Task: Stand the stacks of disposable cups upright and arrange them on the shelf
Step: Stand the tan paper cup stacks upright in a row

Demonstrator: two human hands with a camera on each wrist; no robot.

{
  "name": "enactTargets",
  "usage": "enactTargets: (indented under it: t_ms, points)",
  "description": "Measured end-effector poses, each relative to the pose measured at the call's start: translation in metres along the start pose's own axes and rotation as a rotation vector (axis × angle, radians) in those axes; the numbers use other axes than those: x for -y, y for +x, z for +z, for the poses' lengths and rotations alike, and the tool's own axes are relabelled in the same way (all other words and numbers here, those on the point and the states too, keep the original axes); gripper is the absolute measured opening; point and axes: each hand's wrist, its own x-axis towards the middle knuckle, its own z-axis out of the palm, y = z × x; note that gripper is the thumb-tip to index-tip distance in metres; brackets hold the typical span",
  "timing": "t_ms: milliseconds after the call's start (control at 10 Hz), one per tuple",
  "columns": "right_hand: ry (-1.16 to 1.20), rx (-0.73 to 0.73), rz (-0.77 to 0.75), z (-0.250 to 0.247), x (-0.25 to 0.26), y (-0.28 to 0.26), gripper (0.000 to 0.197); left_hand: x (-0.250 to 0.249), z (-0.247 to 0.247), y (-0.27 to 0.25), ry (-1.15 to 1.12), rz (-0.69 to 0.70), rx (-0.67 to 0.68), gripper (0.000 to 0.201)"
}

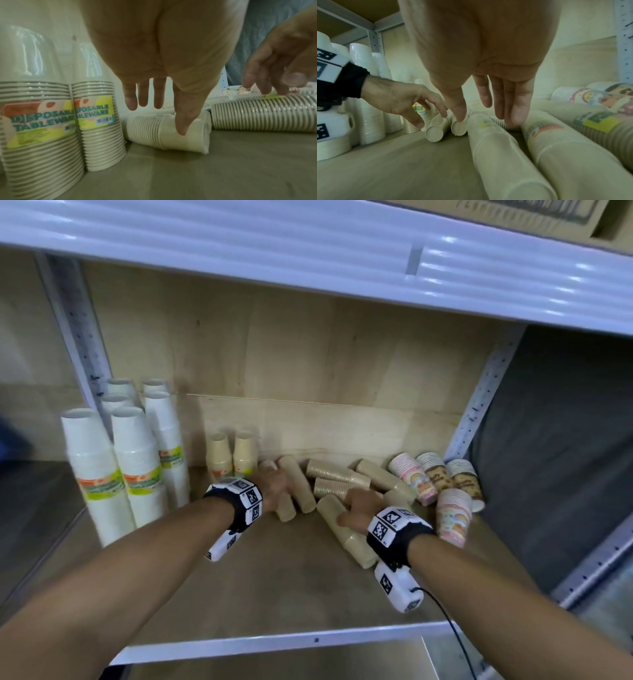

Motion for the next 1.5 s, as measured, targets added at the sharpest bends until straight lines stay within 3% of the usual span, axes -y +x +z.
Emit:
enactTargets:
  t_ms: [200, 300, 500, 700, 900, 1200, 1400, 1500]
  points:
    - [0.029, -0.002, -0.006, 0.022, -0.010, -0.002, 0.042, 0.007, 0.020, 0.016, 0.026, 0.040, 0.115, 0.040]
    - [0.024, 0.001, 0.019, 0.028, -0.012, -0.003, 0.055, 0.001, 0.010, 0.011, 0.072, 0.149, 0.173, 0.040]
    - [-0.030, 0.071, 0.049, 0.033, -0.011, -0.011, 0.082, -0.004, 0.008, 0.011, 0.181, 0.257, 0.148, 0.040]
    - [-0.028, 0.082, 0.050, 0.033, -0.009, -0.013, 0.077, -0.007, 0.012, 0.013, 0.335, 0.273, 0.141, 0.041]
    - [0.013, 0.071, 0.053, 0.026, -0.009, -0.010, 0.074, -0.007, 0.009, 0.012, 0.280, 0.263, 0.129, 0.043]
    - [-0.036, 0.059, 0.017, -0.014, 0.000, -0.006, 0.040, -0.022, -0.017, 0.011, 0.116, 0.239, 0.089, 0.042]
    - [-0.093, -0.005, -0.031, -0.046, 0.014, -0.005, 0.024, -0.027, -0.046, 0.003, -0.033, 0.184, 0.008, 0.014]
    - [-0.119, -0.036, -0.054, -0.058, 0.028, -0.001, 0.046, -0.022, -0.060, -0.001, -0.093, 0.115, -0.004, 0.025]
